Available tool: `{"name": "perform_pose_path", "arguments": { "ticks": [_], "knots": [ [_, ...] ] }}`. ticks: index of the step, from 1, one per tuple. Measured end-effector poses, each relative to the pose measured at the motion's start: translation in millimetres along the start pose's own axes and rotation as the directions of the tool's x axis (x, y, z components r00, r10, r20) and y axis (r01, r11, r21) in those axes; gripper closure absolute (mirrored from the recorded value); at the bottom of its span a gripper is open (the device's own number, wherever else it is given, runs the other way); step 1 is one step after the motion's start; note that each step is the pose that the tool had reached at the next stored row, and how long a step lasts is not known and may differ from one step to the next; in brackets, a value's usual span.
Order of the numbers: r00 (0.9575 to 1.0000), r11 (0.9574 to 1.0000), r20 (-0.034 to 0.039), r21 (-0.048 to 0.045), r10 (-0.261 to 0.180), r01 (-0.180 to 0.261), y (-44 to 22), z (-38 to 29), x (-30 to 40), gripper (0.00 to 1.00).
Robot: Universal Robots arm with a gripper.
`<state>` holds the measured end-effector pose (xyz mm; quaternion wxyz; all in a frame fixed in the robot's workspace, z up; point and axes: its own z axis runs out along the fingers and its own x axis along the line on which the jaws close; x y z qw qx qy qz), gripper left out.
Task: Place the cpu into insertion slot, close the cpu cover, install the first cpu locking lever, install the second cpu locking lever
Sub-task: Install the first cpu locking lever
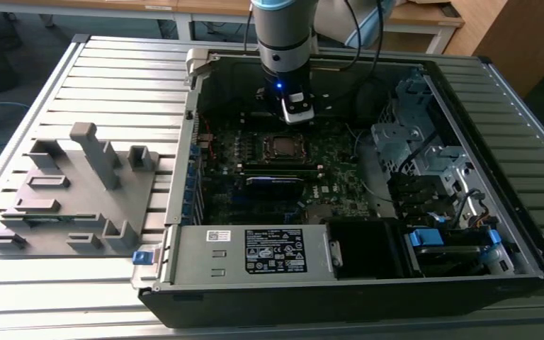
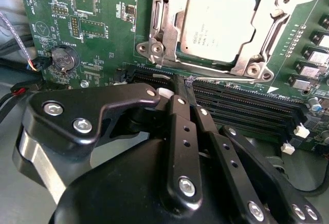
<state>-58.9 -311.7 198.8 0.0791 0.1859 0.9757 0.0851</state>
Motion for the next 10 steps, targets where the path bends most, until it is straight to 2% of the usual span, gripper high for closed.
{"name": "perform_pose_path", "arguments": {
  "ticks": [10],
  "knots": [
    [1.0000,1.0000,0.0043,-0.0012,-0.001,0.001,-0.9,4.0,0.8,0.90]
  ]
}}
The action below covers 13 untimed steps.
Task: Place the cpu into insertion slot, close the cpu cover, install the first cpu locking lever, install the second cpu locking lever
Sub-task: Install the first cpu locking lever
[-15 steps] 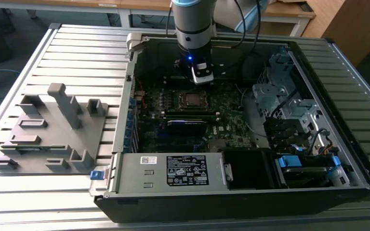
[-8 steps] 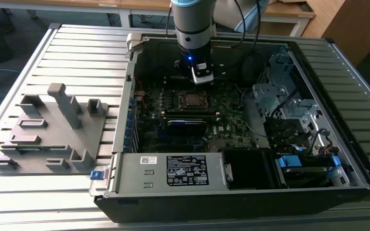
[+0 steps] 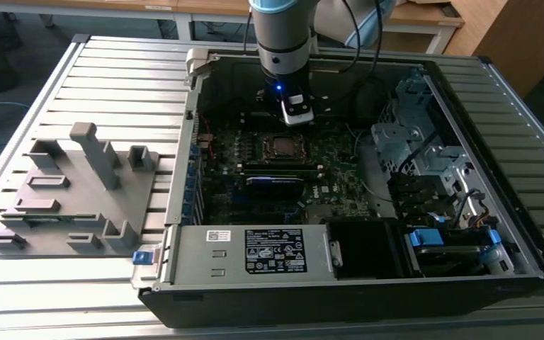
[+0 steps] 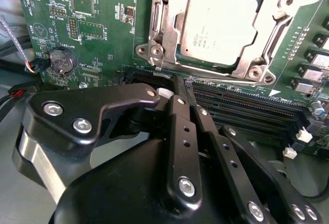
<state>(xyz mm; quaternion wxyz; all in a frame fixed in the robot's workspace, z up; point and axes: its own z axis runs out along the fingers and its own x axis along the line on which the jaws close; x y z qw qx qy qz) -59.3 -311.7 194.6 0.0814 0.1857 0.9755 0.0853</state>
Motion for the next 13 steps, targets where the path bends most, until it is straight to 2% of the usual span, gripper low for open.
{"name": "perform_pose_path", "arguments": {
  "ticks": [8,13],
  "knots": [
    [1.0000,1.0000,0.0030,0.0039,-0.001,0.001,0.1,0.2,0.2,0.90],
    [1.0000,1.0000,0.0035,0.0053,-0.002,0.001,0.6,-2.3,-0.2,0.90]
  ]
}}
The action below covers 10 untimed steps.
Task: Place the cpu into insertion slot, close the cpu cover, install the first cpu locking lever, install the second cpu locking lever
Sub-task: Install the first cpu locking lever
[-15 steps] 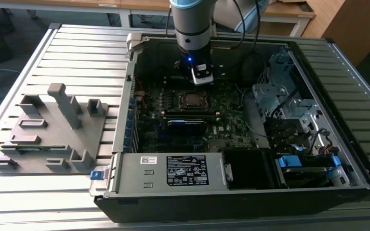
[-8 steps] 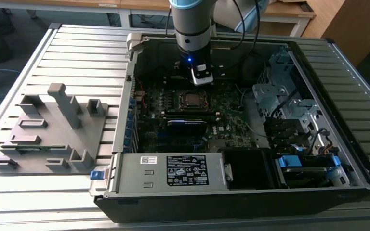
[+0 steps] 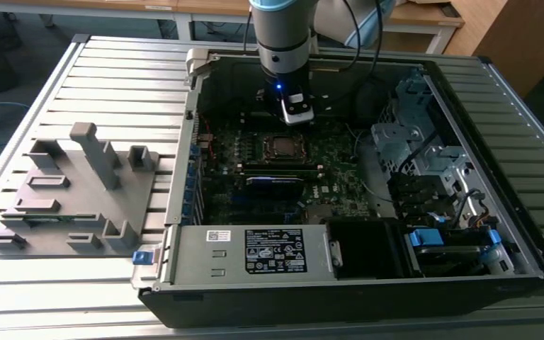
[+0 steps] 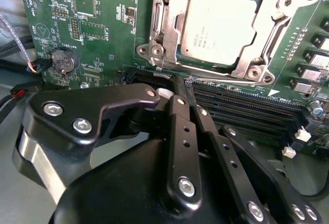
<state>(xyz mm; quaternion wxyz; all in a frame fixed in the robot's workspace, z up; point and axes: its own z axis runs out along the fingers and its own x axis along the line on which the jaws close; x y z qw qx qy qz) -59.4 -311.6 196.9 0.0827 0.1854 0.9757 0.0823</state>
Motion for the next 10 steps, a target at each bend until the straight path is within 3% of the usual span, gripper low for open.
{"name": "perform_pose_path", "arguments": {
  "ticks": [3,6,10],
  "knots": [
    [1.0000,1.0000,0.0027,-0.0008,0.000,0.000,-0.2,-0.2,0.3,0.90],
    [0.9999,1.0000,0.0142,-0.0056,-0.002,0.002,-0.5,0.0,1.3,0.90],
    [0.9999,1.0000,0.0155,-0.0062,-0.002,0.002,-0.8,0.0,1.9,0.90]
  ]
}}
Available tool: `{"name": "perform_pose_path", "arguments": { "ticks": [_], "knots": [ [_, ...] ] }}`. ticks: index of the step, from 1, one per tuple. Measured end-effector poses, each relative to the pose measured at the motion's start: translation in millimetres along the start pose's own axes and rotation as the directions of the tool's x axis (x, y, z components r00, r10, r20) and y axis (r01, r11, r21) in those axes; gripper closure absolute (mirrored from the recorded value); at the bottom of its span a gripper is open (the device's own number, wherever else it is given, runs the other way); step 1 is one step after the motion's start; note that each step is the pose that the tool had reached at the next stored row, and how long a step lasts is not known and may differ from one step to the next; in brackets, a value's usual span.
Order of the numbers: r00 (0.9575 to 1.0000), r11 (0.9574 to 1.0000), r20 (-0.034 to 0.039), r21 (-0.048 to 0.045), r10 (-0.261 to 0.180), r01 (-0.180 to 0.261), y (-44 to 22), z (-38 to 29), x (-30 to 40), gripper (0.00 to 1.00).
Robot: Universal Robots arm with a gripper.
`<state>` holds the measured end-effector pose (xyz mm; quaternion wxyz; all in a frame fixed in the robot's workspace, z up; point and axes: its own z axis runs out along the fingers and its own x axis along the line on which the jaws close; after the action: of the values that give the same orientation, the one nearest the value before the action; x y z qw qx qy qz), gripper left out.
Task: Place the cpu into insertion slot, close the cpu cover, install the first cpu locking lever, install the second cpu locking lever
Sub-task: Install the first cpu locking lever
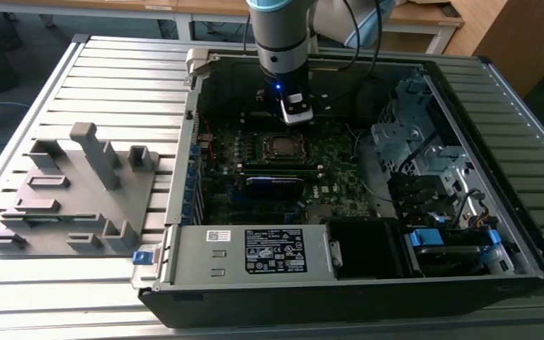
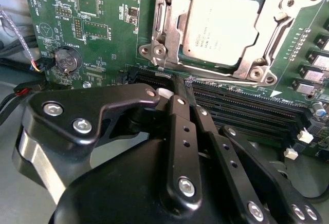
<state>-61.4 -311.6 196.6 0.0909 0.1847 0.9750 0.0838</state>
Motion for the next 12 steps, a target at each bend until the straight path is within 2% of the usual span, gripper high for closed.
{"name": "perform_pose_path", "arguments": {
  "ticks": [5,12],
  "knots": [
    [1.0000,1.0000,0.0020,-0.0009,0.000,0.000,-0.6,0.2,1.6,0.90],
    [1.0000,1.0000,0.0099,-0.0041,-0.001,0.002,-1.9,1.7,4.8,0.90]
  ]
}}
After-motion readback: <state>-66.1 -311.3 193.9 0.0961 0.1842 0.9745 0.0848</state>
